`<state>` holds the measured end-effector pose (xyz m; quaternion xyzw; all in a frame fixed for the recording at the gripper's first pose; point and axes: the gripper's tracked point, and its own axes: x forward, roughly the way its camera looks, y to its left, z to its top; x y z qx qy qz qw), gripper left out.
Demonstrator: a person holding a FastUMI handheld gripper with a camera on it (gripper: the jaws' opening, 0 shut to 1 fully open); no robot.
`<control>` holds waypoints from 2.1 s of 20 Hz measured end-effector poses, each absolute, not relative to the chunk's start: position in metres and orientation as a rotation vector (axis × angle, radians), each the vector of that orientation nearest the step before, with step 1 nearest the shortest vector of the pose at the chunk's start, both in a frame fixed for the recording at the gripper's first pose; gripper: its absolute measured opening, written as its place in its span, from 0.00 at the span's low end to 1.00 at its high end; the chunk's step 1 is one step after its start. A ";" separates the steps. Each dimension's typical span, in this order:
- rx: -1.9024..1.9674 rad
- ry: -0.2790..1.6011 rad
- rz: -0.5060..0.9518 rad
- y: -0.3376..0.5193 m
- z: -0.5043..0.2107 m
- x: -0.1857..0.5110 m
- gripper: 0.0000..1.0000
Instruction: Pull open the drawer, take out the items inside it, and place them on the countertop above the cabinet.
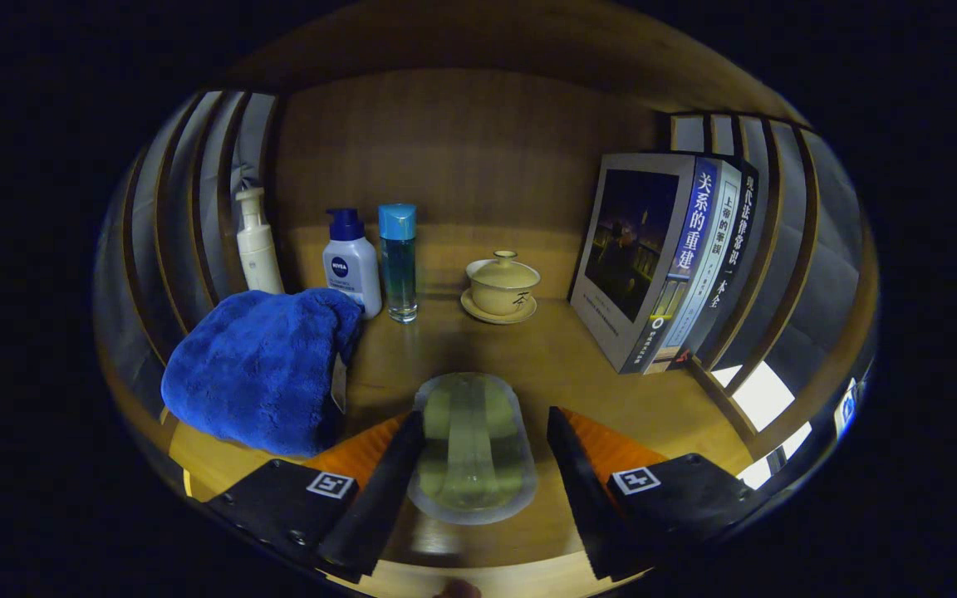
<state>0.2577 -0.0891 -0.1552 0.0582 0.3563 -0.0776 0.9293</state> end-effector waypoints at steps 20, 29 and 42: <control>0.007 0.167 -0.317 -0.112 0.022 0.168 0.98; -0.018 0.160 -0.300 -0.095 0.042 0.103 0.98; -0.012 0.164 -0.263 -0.061 -0.020 0.026 0.98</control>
